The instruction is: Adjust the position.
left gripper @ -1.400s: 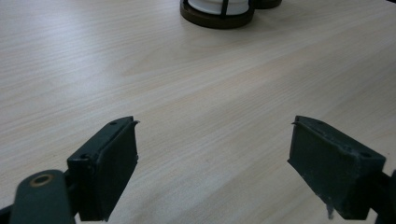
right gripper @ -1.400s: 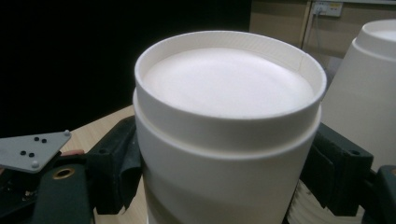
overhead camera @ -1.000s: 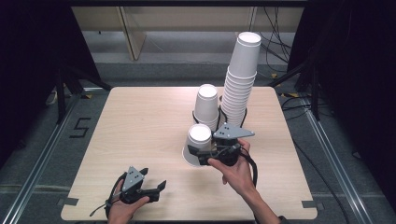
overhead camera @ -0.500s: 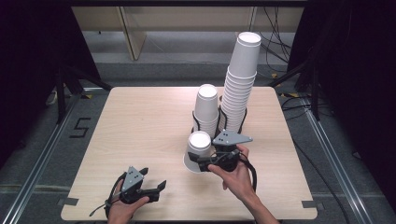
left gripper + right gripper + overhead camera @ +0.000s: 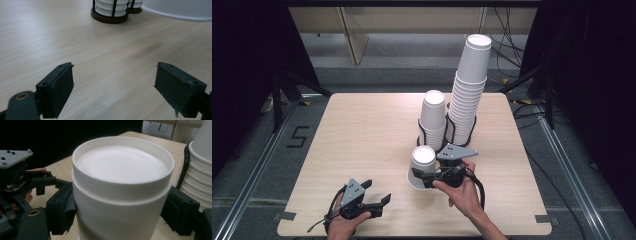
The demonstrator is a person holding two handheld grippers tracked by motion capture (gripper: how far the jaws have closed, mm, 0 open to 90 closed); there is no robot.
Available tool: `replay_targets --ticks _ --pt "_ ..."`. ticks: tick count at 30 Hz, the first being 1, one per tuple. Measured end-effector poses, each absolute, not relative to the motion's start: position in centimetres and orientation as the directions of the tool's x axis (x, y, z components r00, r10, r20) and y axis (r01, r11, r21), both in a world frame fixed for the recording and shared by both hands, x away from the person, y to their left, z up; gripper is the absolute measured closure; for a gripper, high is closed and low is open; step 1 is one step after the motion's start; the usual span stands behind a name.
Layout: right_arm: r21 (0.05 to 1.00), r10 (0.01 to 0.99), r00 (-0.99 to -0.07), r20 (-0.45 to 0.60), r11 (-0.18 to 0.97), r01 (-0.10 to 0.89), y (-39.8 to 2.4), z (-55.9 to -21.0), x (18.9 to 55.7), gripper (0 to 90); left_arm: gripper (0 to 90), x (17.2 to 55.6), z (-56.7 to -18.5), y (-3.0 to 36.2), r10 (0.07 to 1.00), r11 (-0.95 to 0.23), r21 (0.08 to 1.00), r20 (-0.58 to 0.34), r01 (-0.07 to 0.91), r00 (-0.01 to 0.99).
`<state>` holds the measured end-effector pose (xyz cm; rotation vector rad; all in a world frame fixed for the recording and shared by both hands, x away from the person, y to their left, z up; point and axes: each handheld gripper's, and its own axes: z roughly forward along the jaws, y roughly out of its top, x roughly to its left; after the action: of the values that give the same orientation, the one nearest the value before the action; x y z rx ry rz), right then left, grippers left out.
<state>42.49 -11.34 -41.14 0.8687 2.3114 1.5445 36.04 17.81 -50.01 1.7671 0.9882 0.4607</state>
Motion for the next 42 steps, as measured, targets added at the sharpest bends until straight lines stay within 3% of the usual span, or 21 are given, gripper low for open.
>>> replay_targets --ticks 1,11,23,34,42 --pt "0.89 0.584 -0.793 0.177 0.249 0.382 -11.0 -41.3 42.3 22.2 14.8 36.0 -49.9 17.7 0.785 -0.136 0.911 -0.141 0.39 0.604" --pt "0.897 0.559 -0.813 0.164 0.259 0.359 -10.4 -41.7 42.5 22.2 14.7 35.5 -49.3 17.0 0.699 -0.106 0.94 -0.162 0.325 0.697" --pt "0.893 0.515 -0.836 0.189 0.263 0.364 -8.7 -42.0 41.6 22.2 14.7 35.2 -49.2 16.1 0.649 -0.136 0.955 -0.115 0.264 0.752" --pt "0.891 0.456 -0.862 0.222 0.264 0.37 -7.2 -42.5 41.2 22.3 14.4 35.1 -49.3 15.7 0.643 -0.171 0.946 -0.106 0.277 0.759" --pt "0.89 0.425 -0.867 0.261 0.242 0.386 -6.5 -42.7 41.0 22.4 6.5 35.1 -49.3 15.8 0.637 -0.153 0.944 -0.132 0.292 0.759"
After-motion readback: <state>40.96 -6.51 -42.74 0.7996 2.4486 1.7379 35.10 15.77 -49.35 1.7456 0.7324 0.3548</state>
